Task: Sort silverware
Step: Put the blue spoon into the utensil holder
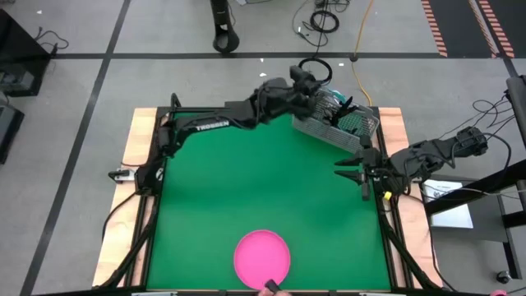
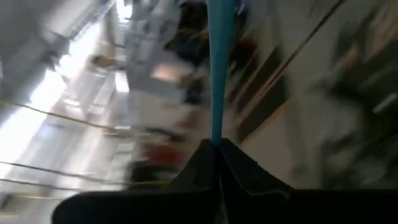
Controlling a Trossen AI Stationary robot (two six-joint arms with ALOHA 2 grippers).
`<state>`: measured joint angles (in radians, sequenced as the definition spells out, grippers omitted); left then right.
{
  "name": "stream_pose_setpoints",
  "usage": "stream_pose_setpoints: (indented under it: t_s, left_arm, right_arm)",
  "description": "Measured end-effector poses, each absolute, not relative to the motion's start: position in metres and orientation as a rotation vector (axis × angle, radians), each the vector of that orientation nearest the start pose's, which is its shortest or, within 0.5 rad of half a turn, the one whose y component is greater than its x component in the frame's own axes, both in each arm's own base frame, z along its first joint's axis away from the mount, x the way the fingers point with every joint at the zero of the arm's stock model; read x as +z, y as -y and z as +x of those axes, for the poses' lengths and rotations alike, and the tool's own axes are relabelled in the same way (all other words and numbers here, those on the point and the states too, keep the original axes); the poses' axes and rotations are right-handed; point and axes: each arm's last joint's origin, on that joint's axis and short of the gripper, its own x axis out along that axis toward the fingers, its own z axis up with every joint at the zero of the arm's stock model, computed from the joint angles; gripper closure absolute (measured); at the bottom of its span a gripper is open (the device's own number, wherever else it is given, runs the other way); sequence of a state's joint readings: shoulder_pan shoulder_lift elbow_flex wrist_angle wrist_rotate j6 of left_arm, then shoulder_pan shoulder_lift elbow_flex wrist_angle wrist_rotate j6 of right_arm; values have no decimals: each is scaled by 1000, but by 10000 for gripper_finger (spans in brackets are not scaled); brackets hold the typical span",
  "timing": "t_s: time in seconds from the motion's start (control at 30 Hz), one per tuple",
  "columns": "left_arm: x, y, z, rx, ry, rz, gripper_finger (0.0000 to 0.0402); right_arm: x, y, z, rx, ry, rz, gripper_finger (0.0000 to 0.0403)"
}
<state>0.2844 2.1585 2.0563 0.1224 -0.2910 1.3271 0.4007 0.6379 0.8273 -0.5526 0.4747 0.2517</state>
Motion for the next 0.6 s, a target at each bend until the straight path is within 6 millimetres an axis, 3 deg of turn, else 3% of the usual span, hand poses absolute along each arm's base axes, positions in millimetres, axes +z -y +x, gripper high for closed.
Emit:
stream_pose_setpoints:
  t_s: [0.17,0.33,0.6]
  left_arm:
    - [368,-144,479,291,-222,779,401]
    - [371,-129,476,245,-189,346,390]
    - [344,-111,471,20,-432,-12,387]
  right_arm:
    - [331,-35,119,-158,-324,53,300]
    - [328,-32,118,-216,-364,-120,300]
    - [323,-34,123,-108,-456,-652,300]
